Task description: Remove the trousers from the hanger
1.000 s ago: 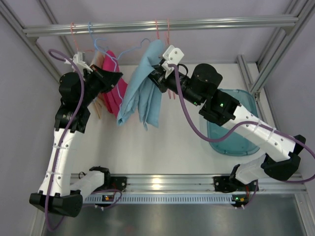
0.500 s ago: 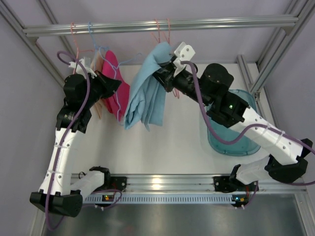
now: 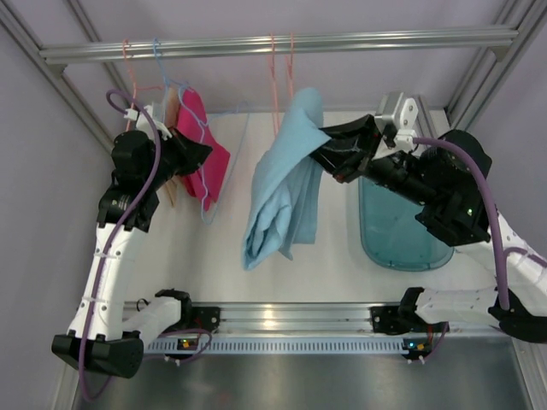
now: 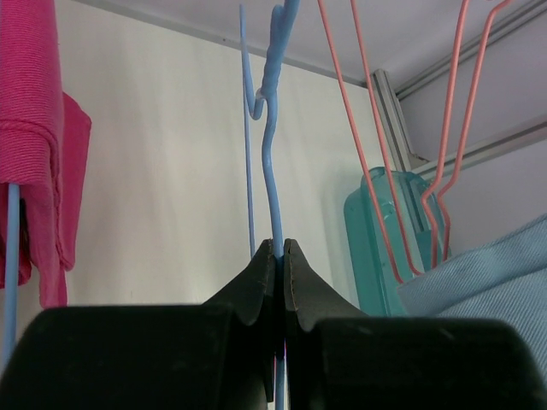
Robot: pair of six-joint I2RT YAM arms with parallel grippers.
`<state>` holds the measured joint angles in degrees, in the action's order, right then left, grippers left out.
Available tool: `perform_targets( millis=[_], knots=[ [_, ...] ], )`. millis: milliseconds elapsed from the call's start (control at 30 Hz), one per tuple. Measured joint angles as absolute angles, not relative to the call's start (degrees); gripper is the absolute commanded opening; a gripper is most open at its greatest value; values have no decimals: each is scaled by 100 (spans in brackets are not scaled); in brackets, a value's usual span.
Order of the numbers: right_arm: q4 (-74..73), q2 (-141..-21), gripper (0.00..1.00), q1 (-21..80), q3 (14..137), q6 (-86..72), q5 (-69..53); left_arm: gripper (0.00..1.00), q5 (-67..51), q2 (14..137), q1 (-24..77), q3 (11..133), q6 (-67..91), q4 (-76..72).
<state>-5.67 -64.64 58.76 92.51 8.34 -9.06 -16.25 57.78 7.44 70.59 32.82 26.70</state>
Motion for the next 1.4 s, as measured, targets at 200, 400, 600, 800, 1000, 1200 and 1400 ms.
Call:
perform_targets(
  millis=[200,400,600,800,1000,1200,1400],
  knots=[
    [-910,-5782,0,5857,8554,945,-1194,0,-1962,5787,744,7061,3133,2674],
    [-1271,-5181,0,5070,8134,805,-1363,0,-2206,5907,764,7148,2934,2703],
    [-1448,-4263,0,3826,7804,532,-1127,0,-2231,6034,805,7201,2825,2685],
    [-2001,-3155,0,2709,7489,429,-141,0,-2161,6254,1164,7432,2526,2655],
    [-2606,-2475,0,1988,7000,506,954,0,-1944,6355,1299,7773,2246,2646],
    [-3310,-2204,0,1629,6278,639,1706,0,-1734,6364,1393,7988,2008,2589],
    [-3437,-2126,0,1584,5404,735,2038,0,-1594,6351,1404,7992,1898,2582]
  ],
)
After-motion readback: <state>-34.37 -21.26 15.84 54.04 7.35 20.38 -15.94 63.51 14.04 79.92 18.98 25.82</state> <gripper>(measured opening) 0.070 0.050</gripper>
